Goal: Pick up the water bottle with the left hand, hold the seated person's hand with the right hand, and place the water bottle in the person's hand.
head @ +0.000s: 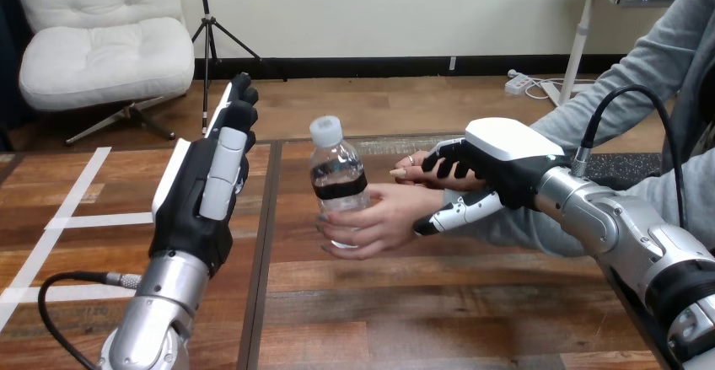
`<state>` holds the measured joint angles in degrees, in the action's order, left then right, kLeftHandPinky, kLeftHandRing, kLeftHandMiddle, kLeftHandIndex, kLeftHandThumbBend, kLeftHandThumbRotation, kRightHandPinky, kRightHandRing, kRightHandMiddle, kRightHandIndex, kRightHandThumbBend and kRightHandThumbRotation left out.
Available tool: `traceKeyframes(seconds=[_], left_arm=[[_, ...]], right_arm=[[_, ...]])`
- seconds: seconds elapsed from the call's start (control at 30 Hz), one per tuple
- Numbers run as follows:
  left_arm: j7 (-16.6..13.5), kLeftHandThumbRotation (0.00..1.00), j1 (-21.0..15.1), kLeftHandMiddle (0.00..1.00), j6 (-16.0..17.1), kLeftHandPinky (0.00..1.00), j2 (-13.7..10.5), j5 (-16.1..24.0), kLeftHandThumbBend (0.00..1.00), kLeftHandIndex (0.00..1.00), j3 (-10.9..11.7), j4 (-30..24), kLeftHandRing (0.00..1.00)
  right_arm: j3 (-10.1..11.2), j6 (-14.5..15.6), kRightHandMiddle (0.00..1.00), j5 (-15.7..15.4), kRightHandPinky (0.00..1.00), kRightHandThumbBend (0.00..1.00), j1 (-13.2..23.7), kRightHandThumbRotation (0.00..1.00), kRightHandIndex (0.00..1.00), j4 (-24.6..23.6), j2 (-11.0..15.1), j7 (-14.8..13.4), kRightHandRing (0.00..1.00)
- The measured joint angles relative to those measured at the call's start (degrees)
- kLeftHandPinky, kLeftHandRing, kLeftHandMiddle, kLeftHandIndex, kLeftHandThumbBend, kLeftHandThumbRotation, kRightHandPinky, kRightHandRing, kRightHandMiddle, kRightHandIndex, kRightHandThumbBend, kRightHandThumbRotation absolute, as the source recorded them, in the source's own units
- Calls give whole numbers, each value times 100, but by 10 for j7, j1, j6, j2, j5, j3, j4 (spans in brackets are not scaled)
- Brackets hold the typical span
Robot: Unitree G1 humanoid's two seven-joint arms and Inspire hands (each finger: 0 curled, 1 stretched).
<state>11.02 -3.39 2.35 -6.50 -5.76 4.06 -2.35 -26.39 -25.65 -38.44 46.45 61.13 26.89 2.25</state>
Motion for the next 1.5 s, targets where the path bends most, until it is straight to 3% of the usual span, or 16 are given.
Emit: traceKeyframes(seconds=[0.4,0.77,1.1,1.3,1.5], left_arm=[[2,100,10,100,-3,100,-1,-5,100,100,3,-6,100],[-6,100,23,100,-17,100,-1,-2,100,100,2,-25,100],[-7,100,38,100,-18,100,0,-3,96,98,1,-47,100],[-7,100,51,99,-17,100,0,-5,92,96,3,-59,99],[-5,99,66,99,-12,100,0,-10,88,95,5,-64,98]], right_arm=[[3,-4,81,8,67,100,0,87,84,-3,5,11,79],[26,-7,82,50,68,100,-7,95,85,-22,8,28,80],[89,-25,85,152,74,100,-40,99,86,-71,14,64,83],[129,-31,86,226,77,99,-84,100,86,-133,15,88,84],[170,-30,86,319,80,98,-139,100,87,-198,5,115,85]])
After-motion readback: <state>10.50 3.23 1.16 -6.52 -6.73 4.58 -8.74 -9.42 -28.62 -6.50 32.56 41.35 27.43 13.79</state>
